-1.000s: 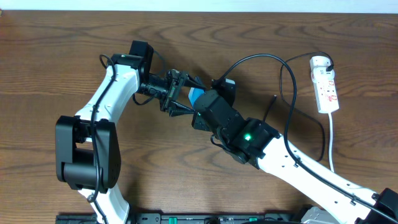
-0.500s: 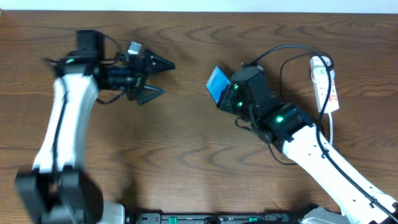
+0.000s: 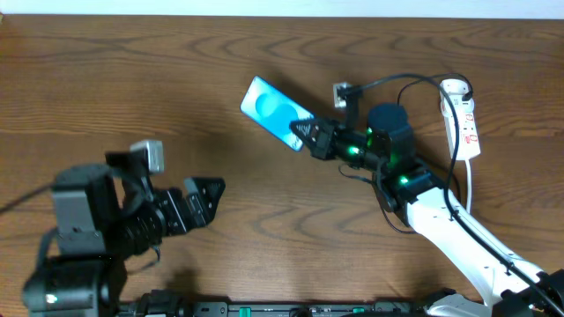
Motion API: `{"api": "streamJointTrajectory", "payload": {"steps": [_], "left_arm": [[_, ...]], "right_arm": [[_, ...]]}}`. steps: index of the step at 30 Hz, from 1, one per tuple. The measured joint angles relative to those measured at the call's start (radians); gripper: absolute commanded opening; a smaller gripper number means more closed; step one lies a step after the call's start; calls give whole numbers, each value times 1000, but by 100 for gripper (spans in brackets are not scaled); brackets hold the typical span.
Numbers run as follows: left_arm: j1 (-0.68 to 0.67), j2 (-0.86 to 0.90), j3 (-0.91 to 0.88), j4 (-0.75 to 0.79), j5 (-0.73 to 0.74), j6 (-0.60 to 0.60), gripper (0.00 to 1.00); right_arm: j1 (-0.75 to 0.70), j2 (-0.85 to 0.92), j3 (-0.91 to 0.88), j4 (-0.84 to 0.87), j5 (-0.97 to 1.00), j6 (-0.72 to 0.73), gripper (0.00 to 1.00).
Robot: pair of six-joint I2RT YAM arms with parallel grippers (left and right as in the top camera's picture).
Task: Plug charger to phone and switch on socket
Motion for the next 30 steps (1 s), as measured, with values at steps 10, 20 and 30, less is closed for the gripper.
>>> {"api": "streamJointTrajectory", "payload": {"steps": [10,20,30], "left_arm": [[-3,-22,-619,937,-9,-541,98],[-195,385,-695,1743,55,-889,98],[-257,563,-697,1936,60,-1213,98]], "right_arm": [[-167,0,-82,20,-301,22,1],[-169,0,-104,20,-304,35,1],[-101,0,-105,19,-203,214,1]]}}
